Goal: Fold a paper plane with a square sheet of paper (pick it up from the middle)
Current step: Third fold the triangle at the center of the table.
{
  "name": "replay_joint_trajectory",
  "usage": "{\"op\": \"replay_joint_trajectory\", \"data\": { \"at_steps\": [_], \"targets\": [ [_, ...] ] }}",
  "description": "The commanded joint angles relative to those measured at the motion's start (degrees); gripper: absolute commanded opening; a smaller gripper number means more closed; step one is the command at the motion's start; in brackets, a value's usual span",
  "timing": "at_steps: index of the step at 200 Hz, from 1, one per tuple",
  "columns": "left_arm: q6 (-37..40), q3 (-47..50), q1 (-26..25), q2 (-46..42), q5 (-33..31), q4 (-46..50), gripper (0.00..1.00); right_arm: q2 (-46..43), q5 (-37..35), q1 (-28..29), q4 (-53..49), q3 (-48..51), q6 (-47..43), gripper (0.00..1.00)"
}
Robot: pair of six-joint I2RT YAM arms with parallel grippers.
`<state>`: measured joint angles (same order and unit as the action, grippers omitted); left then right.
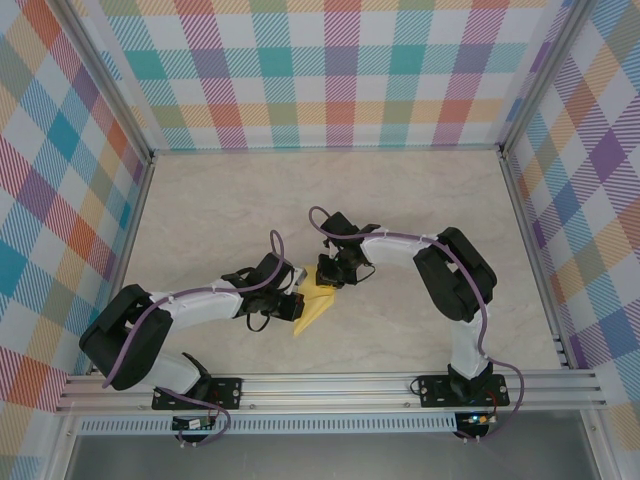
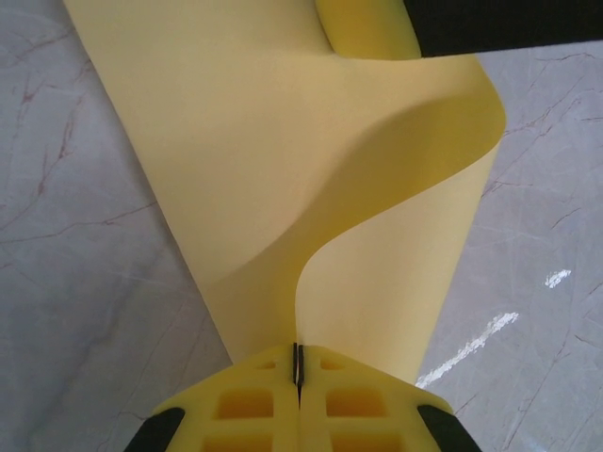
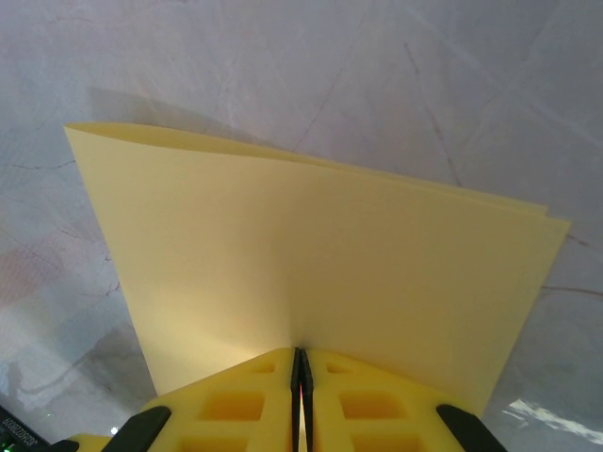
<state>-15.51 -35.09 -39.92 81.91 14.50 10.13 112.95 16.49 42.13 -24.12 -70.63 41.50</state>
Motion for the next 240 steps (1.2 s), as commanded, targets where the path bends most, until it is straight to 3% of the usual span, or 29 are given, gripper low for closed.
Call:
{"op": "replay_joint_trajectory", "data": {
  "at_steps": [1,142,165,194,223,240],
  "targets": [
    [1.1,-1.2,0.9,-0.5,-0.1,-0.8,0.0,2.2,-2.0,0.4,-4.5,0.0,-0.1,0.13],
    [1.2,-0.7,1.1,3.4,-0.4,-0.9,0.0,0.0,-2.3,0.5,-5.5,-1.5,-0.2,0.17],
    [1.0,-0.4,1.1,3.1,-0.4,-0.9,0.0,-5.0,-3.0,0.4,-7.4,-3.3,0.5,0.26],
    [0.9,-0.2,1.2,3.1,-0.2,-1.2,0.0,-15.0,-12.0,0.4,-10.1,-0.5,4.5,0.3],
    [1.1,-0.5,1.2,3.9,0.7,-1.4,0.0,-25.0,-14.6,0.7,-6.1,9.0,9.1,0.18],
    [1.0,-0.5,1.3,4.4,1.3,-1.8,0.0,-31.7,-11.2,1.9,5.0,19.7,13.3,0.14]
  ]
}}
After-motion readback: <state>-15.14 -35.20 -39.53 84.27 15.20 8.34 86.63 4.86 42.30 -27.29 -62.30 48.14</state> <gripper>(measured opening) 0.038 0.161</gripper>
